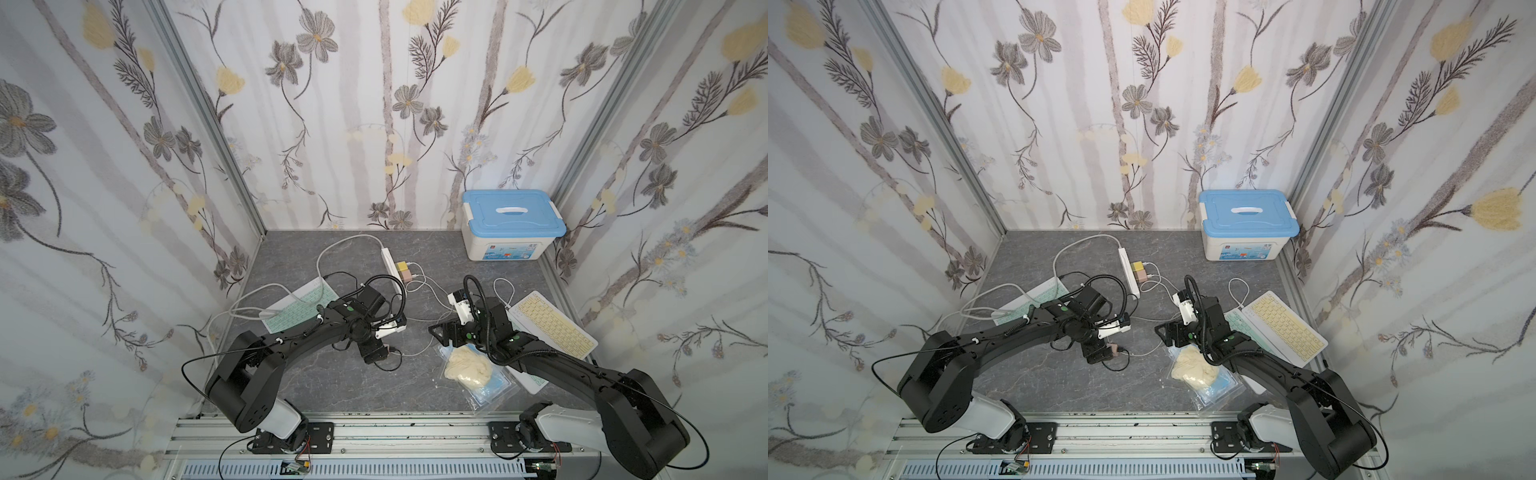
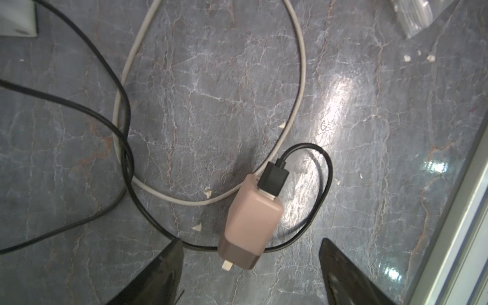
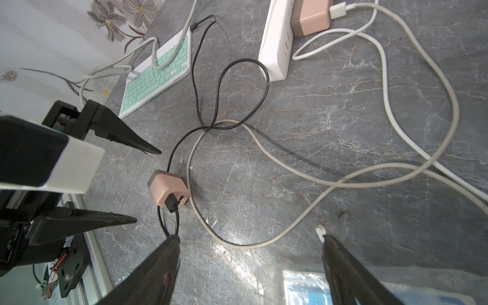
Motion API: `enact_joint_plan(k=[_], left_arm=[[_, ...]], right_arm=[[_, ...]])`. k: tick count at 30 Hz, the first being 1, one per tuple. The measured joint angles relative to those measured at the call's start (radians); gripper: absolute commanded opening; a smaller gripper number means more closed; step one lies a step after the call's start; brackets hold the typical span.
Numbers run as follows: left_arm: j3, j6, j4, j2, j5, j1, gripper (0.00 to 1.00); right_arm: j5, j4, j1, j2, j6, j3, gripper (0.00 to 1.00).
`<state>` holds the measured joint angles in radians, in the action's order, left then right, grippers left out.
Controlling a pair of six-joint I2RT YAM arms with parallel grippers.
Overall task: Unplug the wireless keyboard
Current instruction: Pick up the plug from the center of the board.
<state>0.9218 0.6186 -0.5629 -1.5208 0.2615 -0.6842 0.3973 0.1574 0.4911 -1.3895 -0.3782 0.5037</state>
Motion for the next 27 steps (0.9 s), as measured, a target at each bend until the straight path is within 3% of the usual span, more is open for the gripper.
enact_joint_plan(k=[6,11,19,27], left_arm=[[0.025,0.037,-0.001,-0.069,-0.048,-0.032,0.64],[0.029,0.049,-0.01,-0.092,-0.055,-0.044,0.49],[0.034,0.056,-0.011,-0.127,-0.054,-0.06,0.47],[0.033,0.061,-0.012,-0.142,-0.059,-0.073,0.27]], right_arm=[[0.015,0.019,-0.003,-0.03,-0.007,0.004,0.84],[0.023,0.022,-0.005,-0.039,-0.007,0.01,0.84],[0.026,0.024,-0.007,-0.053,-0.007,0.011,0.84],[0.026,0.026,-0.014,-0.053,-0.009,0.011,0.84]])
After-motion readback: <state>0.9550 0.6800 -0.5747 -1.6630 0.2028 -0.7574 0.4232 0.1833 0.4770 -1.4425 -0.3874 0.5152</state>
